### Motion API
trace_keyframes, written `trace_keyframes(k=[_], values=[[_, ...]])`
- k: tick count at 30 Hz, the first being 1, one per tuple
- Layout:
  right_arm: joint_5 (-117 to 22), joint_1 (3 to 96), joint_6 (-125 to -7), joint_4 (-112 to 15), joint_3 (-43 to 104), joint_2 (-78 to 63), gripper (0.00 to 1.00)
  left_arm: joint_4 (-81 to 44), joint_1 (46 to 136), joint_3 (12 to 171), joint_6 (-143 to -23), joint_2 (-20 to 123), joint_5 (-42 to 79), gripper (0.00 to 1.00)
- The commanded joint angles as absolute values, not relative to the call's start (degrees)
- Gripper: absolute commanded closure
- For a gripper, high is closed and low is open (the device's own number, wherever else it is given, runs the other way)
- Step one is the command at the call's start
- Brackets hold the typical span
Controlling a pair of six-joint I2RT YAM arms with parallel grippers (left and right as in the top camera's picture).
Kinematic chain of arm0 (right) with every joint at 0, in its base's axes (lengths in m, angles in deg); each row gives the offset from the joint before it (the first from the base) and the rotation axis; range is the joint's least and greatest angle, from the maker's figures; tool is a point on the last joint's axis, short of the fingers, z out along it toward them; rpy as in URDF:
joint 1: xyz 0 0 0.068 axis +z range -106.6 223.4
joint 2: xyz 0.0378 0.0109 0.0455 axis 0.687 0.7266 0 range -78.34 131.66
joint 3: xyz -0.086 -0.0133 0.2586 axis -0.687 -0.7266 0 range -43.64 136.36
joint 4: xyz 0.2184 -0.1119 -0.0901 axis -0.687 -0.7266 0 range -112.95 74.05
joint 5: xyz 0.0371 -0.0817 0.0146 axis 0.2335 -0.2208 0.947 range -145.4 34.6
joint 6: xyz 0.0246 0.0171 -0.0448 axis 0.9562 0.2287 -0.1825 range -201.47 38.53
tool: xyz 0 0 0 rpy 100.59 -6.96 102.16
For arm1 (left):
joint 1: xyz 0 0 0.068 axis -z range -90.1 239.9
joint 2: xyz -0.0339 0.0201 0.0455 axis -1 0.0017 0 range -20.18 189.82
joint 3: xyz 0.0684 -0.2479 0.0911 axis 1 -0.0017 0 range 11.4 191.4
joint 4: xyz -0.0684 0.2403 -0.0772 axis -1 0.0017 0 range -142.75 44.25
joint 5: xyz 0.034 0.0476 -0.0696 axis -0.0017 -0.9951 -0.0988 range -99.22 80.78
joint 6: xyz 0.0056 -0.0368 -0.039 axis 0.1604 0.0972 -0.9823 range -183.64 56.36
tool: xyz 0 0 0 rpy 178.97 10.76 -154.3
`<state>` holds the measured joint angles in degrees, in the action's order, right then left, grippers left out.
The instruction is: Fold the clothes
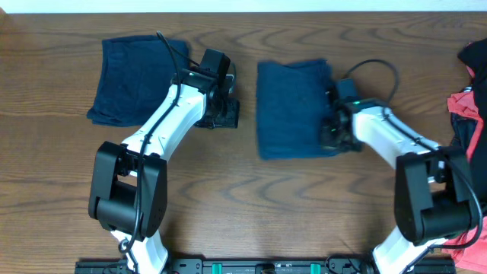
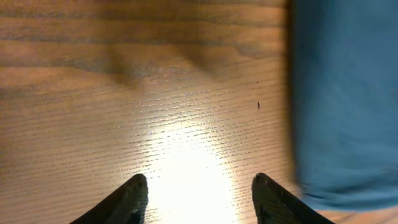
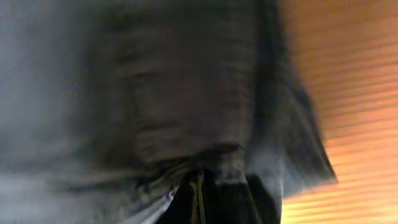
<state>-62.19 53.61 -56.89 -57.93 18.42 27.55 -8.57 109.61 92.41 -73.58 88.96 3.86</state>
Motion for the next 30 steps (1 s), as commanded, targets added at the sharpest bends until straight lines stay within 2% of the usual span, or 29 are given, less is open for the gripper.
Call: trace_keyframes(k=[1, 4, 7, 9, 11, 14, 18, 20, 27, 30], values=[[-75.7, 48.9, -56.2, -60.2, 17.5, 30.6, 0.96, -10.1, 109.6, 92.2, -72.7, 88.8, 5.8, 0.38], [-68.5, 48.1, -60.7, -62.1, 20.1, 27.4, 0.92, -14.2, 109.6, 92.2, -72.7, 88.8, 10.6, 0.32], [-60.0, 48.2, -63.1, -62.8, 21.3, 22.9, 0.9, -18.9, 109.6, 92.2, -72.7, 88.8, 15.2, 0.32], [-53.4, 48.4, -64.0, -62.1, 21.3, 19.4, 0.93, -22.4, 109.8, 92.2, -72.7, 88.8, 17.8, 0.33], [-48.3, 48.8, -64.0, -61.5, 21.3, 16.8, 0.96, -25.4, 110.3, 92.2, -72.7, 88.9, 19.5, 0.38], [-45.9, 49.9, -63.6, -61.3, 21.1, 16.2, 0.99, -29.2, 111.8, 92.2, -72.6, 89.8, 19.8, 0.51], [-46.1, 51.5, -61.0, -61.0, 18.0, 17.8, 0.99, -35.4, 114.1, 92.2, -72.6, 93.1, 19.8, 0.77], [-46.1, 52.1, -59.4, -59.1, 15.5, 19.2, 0.99, -39.5, 115.2, 92.2, -72.6, 95.3, 20.1, 0.86], [-45.8, 53.2, -57.0, -49.5, 7.4, 22.5, 0.99, -51.6, 117.3, 92.2, -72.4, 103.5, 20.0, 0.86], [-47.4, 53.2, -57.1, -49.3, 6.0, 22.5, 0.99, -51.7, 116.3, 92.2, -72.5, 106.1, 14.6, 0.87]])
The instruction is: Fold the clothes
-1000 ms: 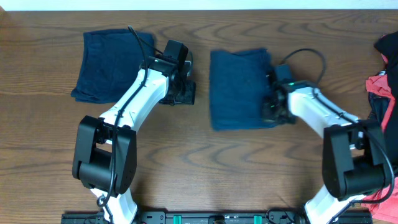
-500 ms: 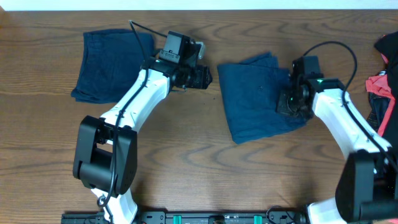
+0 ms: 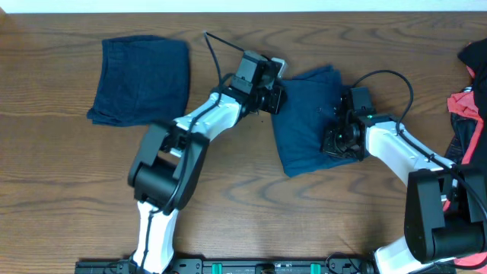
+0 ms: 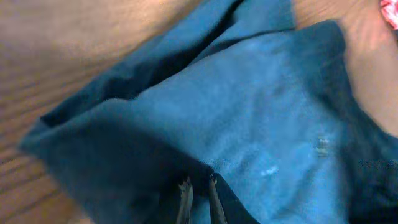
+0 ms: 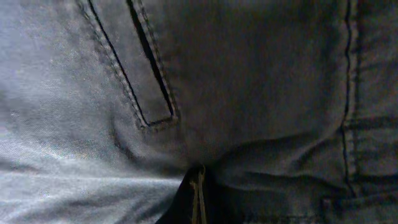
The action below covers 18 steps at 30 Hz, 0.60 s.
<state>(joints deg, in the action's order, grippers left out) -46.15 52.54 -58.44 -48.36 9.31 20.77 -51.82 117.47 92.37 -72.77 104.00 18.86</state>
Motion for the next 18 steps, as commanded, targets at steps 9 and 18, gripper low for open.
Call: trace_keyframes(k=[9, 18], values=[[-51.4, 53.2, -57.3, -50.0, 6.0, 22.5, 0.99, -44.1, 109.4, 92.3, -72.9, 104.3, 11.4, 0.83], [-48.9, 52.8, -61.5, -50.7, 6.8, 22.3, 0.93, -30.1, 105.4, 92.3, -74.9, 91.6, 15.8, 0.23]])
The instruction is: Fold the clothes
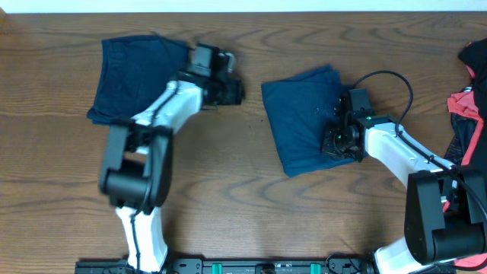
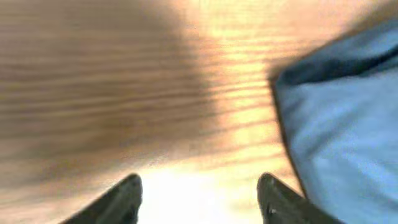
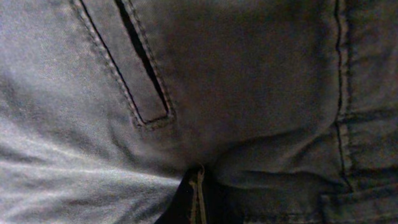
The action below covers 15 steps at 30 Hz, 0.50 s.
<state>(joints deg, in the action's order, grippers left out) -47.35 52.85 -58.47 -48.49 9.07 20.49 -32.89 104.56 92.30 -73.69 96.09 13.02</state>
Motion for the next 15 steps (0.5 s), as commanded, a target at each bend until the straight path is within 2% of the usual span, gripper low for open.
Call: trace_keyframes(k=[1, 3, 5, 9, 12, 15], values=[[-47.4, 52.6, -62.7, -51.1, 7.4, 22.1, 0.88, -28.1, 105.4, 92.3, -74.9, 91.1, 17.7, 0.2], [-44.0, 51.6, -64.7, -52.4, 8.9, 20.9, 0.8, -24.8, 105.7, 92.2, -75.2, 91.1, 22.3, 0.18], [-41.1, 50.6, -66.1, -54.2, 10.6, 18.7, 0.72, -22.5, 106.4, 92.2, -75.3, 91.5, 26.2, 0.12], [-39.5, 48.5, -66.9, -56.3, 13.2, 12.6, 0.59, -21.3, 109.1, 91.7, -79.1, 93.0, 27.9, 0.09], [-40.9, 47.0, -65.2, -56.0, 13.4, 9.3, 0.57, -22.9, 111.7, 91.3, -81.2, 94.7, 27.9, 0.09], [-45.6, 45.8, -62.5, -56.3, 13.3, 8.7, 0.66, -25.1, 114.4, 91.3, -84.9, 97.1, 27.9, 0.09]])
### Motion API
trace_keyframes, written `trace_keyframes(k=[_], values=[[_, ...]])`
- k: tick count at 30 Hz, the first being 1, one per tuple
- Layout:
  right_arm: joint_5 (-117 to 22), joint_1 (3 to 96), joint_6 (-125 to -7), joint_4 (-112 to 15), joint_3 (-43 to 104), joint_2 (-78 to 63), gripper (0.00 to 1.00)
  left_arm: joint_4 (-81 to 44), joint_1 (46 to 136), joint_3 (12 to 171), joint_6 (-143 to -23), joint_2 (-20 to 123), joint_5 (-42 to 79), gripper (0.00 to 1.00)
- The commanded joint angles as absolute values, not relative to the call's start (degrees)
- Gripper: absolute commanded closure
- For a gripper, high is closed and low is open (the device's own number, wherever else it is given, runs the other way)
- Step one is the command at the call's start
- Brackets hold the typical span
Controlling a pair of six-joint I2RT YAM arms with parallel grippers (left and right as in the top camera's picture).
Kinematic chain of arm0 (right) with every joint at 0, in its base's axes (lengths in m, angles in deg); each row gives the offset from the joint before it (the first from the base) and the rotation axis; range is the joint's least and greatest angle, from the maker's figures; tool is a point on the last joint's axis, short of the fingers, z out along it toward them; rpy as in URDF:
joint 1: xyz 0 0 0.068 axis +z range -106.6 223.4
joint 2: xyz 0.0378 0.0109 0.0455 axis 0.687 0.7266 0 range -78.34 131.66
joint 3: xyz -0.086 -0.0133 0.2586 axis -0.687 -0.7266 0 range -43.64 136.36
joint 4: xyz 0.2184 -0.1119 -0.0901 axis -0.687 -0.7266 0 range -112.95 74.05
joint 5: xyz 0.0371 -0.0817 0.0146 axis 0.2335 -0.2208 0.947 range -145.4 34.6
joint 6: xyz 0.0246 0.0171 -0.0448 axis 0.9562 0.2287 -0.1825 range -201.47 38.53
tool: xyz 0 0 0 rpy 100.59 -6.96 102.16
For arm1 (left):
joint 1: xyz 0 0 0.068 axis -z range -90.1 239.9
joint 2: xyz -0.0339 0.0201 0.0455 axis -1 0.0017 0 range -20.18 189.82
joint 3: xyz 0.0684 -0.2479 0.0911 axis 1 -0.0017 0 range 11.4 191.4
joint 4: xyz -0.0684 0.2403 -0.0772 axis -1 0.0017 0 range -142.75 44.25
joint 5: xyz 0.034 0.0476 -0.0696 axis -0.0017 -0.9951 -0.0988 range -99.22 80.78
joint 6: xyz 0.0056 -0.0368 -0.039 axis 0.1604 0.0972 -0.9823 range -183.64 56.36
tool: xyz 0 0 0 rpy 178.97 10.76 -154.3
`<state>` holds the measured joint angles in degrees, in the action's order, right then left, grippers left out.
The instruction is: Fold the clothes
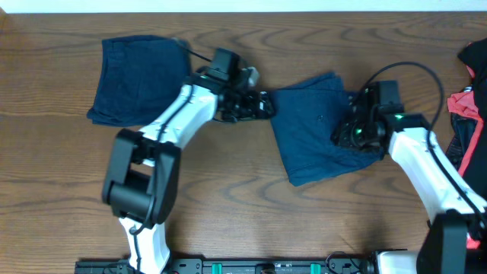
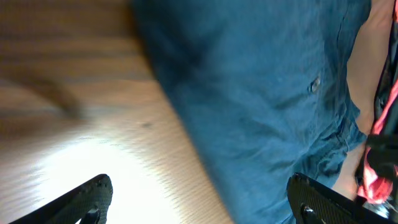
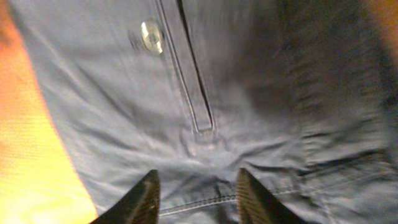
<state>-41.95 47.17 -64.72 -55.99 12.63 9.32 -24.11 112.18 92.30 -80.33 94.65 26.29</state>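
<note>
A folded pair of dark blue shorts lies askew at mid-table. My left gripper hovers wide open at its left edge; in the left wrist view the left gripper straddles the cloth edge and bare wood. My right gripper is open over the shorts' right side. The right wrist view shows the right gripper spread above the fabric, with a welt pocket and button ahead of it. A second folded dark blue garment lies at the far left.
A heap of red and dark clothes sits at the table's right edge, and a bit of it shows as a red patch in the left wrist view. Brown wooden table all around.
My right gripper, then shut on the shorts, is now open just above them. My left gripper has moved right from the bare wood to the shorts' left edge, still open.
First the shorts lay square, my right gripper shut on their right edge, my left open over bare wood. Then my left was shut on their top-left corner and they lay turned. Then my left was open, off to the left. Now both are open at the shorts.
</note>
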Motion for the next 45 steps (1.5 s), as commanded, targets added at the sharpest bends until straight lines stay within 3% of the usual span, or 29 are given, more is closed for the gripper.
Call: trace_keyframes(k=[1, 7, 22, 25, 28, 32, 34, 45], values=[[-47.4, 45.5, -61.6, -56.3, 13.1, 9.1, 0.67, -25.7, 115.2, 91.3, -85.9, 97.9, 27.9, 0.09], [-49.2, 44.0, -58.5, -56.1, 11.3, 13.6, 0.87, -27.9, 118.2, 91.3, -90.3, 101.5, 27.8, 0.08], [-48.1, 44.1, -58.1, -54.6, 10.9, 27.2, 0.94, -34.1, 124.0, 91.2, -97.1, 105.8, 27.9, 0.06], [-48.0, 44.1, -58.1, -54.3, 10.9, 27.2, 0.94, -35.4, 125.4, 91.2, -97.2, 106.0, 27.8, 0.17], [-47.9, 44.1, -58.1, -54.3, 10.9, 27.2, 0.94, -37.7, 126.3, 91.2, -96.8, 106.0, 27.8, 0.34], [-46.8, 44.1, -58.9, -54.7, 10.9, 27.2, 0.98, -38.3, 126.9, 91.2, -92.7, 106.0, 27.9, 0.78], [-45.1, 43.8, -59.9, -55.9, 11.4, 26.8, 0.99, -37.7, 126.6, 91.2, -90.4, 105.8, 27.9, 0.93], [-38.8, 41.2, -63.5, -65.0, 16.4, 6.6, 0.98, -27.6, 115.9, 94.4, -74.5, 90.9, 27.8, 0.94]])
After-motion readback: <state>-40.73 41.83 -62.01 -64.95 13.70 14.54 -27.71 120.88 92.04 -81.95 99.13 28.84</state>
